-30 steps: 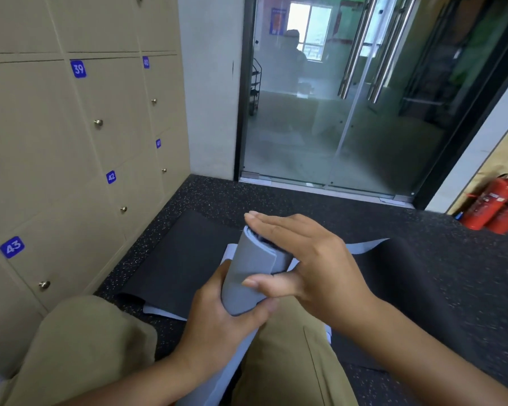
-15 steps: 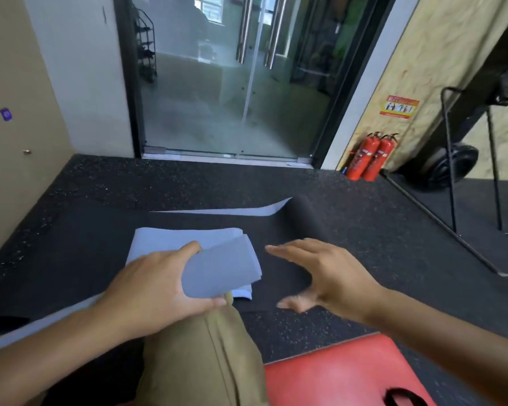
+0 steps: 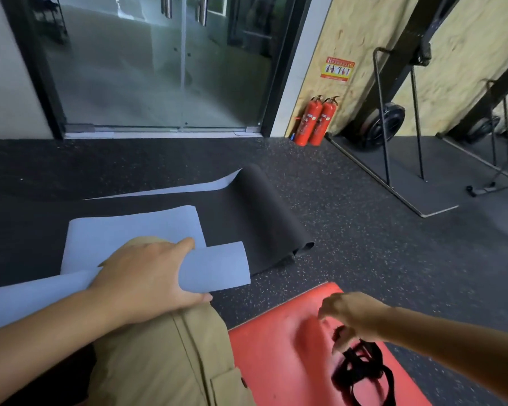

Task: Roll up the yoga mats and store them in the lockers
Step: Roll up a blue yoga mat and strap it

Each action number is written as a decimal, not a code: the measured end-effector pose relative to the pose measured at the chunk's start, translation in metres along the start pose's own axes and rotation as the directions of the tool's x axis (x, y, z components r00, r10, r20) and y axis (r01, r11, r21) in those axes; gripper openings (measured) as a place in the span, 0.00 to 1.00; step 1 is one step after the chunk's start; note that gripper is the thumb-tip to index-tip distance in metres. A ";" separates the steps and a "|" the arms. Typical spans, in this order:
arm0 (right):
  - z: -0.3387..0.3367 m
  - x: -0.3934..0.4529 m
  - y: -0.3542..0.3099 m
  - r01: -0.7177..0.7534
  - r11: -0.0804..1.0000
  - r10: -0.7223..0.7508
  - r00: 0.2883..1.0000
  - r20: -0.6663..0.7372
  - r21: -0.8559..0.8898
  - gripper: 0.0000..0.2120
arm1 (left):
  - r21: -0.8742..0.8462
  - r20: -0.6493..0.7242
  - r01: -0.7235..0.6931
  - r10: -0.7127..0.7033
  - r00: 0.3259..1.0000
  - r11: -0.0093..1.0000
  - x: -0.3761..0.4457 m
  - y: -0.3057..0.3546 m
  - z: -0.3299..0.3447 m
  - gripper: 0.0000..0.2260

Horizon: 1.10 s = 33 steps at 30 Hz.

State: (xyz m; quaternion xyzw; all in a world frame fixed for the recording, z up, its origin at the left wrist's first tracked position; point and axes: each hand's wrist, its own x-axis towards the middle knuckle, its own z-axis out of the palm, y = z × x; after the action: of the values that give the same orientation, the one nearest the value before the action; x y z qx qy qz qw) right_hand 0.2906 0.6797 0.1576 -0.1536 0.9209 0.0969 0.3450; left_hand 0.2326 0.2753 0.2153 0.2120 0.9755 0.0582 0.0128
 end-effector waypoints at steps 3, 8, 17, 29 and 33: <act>0.015 0.000 0.006 -0.030 0.999 0.031 0.997 0.076 -0.018 0.41 | -0.003 0.004 -0.014 0.014 1.000 1.000 0.004 0.005 -0.001 0.36; 0.024 0.011 0.010 -0.105 0.994 0.108 0.989 0.097 -0.039 0.36 | 0.007 0.041 -0.031 0.030 0.999 1.000 0.008 0.011 -0.004 0.34; 0.027 0.015 0.012 -0.176 0.984 0.172 0.976 0.135 0.019 0.33 | -0.001 0.028 -0.017 0.017 0.999 1.000 0.009 0.005 -0.004 0.34; 0.030 0.017 0.019 -0.268 0.930 0.247 0.962 0.115 0.249 0.21 | 0.017 0.011 -0.017 0.017 1.000 1.000 0.011 0.009 -0.002 0.36; 0.009 0.018 0.012 -0.219 0.905 0.197 0.976 0.097 0.365 0.17 | 0.013 0.025 -0.016 0.016 1.000 1.000 0.013 0.012 -0.003 0.37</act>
State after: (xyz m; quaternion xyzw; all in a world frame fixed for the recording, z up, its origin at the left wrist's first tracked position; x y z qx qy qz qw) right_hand 0.2789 0.6899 0.1403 0.0170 0.9232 -0.0395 0.3819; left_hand 0.2250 0.2911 0.2198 0.2206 0.9739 0.0491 0.0232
